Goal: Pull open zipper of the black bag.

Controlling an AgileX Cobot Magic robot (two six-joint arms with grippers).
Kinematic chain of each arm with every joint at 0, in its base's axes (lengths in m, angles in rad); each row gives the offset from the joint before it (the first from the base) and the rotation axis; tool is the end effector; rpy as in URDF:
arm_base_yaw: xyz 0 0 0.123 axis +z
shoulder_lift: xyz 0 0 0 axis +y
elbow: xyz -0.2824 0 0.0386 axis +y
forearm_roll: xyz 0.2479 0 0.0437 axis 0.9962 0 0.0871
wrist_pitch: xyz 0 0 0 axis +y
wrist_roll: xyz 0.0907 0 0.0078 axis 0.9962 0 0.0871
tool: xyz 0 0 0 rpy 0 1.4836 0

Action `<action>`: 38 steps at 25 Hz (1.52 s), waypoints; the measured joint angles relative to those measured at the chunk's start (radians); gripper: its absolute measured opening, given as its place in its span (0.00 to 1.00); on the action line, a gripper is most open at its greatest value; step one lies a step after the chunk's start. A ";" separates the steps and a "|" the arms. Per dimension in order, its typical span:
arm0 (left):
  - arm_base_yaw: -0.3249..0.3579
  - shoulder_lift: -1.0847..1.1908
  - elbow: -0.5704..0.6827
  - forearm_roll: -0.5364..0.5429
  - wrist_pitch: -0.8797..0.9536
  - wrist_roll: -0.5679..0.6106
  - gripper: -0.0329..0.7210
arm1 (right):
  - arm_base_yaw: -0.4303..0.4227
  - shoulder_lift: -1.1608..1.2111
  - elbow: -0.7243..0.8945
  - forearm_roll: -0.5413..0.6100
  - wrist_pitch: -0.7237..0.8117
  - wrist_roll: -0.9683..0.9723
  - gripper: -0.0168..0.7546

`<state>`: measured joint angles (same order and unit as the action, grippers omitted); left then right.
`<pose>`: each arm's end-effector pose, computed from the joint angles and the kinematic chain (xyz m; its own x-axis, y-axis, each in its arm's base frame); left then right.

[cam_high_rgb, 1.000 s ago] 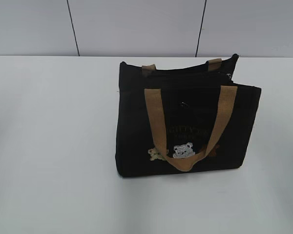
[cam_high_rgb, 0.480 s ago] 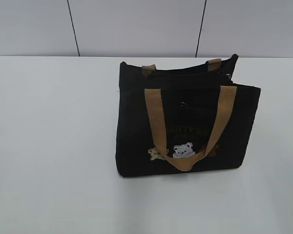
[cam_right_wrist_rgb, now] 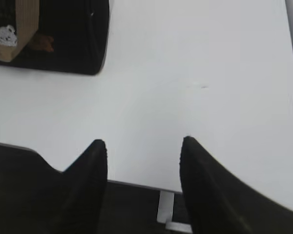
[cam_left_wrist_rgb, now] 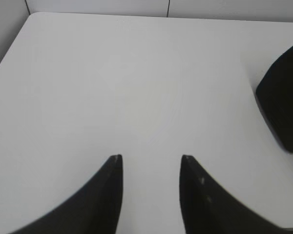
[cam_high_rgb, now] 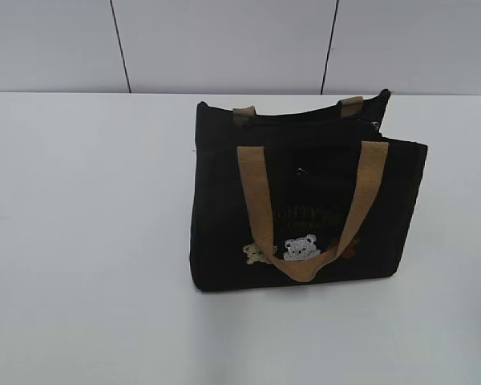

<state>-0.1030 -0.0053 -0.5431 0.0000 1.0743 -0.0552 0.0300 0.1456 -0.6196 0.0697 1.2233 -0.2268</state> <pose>-0.0114 0.0012 0.2878 -0.4275 -0.0113 -0.9039 0.0794 0.9956 -0.0499 -0.0018 0.0059 0.2983 -0.5848 -0.2188 -0.7811 -0.2037 0.9717 -0.1197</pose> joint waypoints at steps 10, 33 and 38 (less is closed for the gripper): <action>0.000 0.000 0.003 -0.022 -0.004 0.037 0.43 | 0.000 -0.153 0.034 -0.004 0.001 0.022 0.47; 0.055 0.000 0.003 -0.025 -0.006 0.040 0.37 | 0.000 -0.153 0.153 -0.014 -0.128 0.025 0.47; 0.078 0.000 0.003 -0.026 -0.006 0.040 0.37 | 0.000 -0.153 0.153 -0.014 -0.128 0.025 0.47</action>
<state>-0.0252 -0.0053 -0.5404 -0.0259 1.0683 -0.0151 0.0300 -0.0078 -0.4670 0.0554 1.0951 -0.2016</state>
